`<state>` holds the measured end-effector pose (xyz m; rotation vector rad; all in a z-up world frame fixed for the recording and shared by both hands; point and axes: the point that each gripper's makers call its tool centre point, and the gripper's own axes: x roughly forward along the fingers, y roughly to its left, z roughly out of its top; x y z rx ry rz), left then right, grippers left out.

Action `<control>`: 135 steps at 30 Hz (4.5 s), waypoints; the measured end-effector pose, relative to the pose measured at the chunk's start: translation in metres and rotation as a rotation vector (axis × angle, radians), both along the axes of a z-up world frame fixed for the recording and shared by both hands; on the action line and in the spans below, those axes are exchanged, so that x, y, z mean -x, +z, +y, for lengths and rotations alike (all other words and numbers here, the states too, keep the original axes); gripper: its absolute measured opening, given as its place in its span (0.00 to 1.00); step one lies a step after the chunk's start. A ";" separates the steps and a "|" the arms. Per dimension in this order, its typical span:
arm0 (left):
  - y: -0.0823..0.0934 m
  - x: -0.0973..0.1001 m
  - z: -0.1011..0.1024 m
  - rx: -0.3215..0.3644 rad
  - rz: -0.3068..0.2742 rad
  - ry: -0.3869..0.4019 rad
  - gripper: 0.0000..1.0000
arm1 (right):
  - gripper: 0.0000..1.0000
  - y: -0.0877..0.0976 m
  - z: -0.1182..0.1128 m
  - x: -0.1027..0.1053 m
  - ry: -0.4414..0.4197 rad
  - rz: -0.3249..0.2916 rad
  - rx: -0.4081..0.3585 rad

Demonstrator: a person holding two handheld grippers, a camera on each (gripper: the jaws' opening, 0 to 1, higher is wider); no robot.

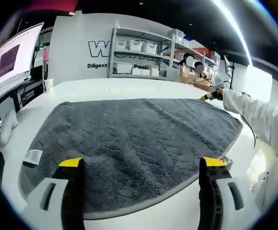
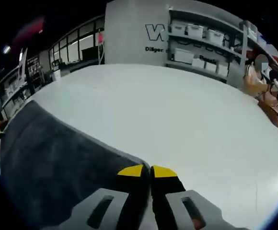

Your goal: Open the folded towel by lifting each exposed corner and separating the folded layers until the towel lies flat within the target outline without major curled edges

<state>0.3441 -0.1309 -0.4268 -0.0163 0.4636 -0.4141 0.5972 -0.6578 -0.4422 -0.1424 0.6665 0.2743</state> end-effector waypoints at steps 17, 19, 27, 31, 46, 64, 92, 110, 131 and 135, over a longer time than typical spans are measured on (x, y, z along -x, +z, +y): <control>0.009 -0.004 0.002 -0.007 -0.013 -0.007 0.97 | 0.29 0.010 -0.020 0.000 -0.070 -0.034 0.223; 0.017 -0.007 0.004 -0.003 -0.031 -0.010 0.97 | 0.39 0.013 -0.026 0.000 -0.089 -0.039 0.241; 0.041 -0.025 0.014 -0.016 -0.081 -0.019 0.96 | 0.62 0.040 -0.036 0.010 -0.145 -0.075 0.211; 0.047 -0.036 0.021 -0.018 -0.090 -0.015 0.96 | 0.75 0.050 -0.036 0.026 -0.166 -0.068 0.196; 0.062 -0.092 0.048 -0.066 -0.089 -0.029 0.95 | 0.99 0.069 0.035 0.085 -0.066 -0.063 0.015; 0.071 -0.174 0.086 -0.102 -0.120 0.055 0.84 | 0.99 0.087 0.128 0.106 0.049 -0.196 -0.090; 0.030 -0.249 0.195 -0.202 -0.134 0.292 0.40 | 0.99 0.048 0.204 0.094 0.205 -0.183 -0.110; -0.002 -0.264 0.204 -0.187 -0.049 0.269 0.25 | 0.97 0.040 0.206 0.097 0.204 -0.156 -0.127; -0.008 -0.262 0.193 -0.216 -0.056 0.202 0.02 | 0.97 0.036 0.203 0.100 0.198 -0.141 -0.125; -0.008 -0.262 0.192 -0.240 -0.060 0.196 0.02 | 0.97 0.035 0.205 0.101 0.203 -0.137 -0.121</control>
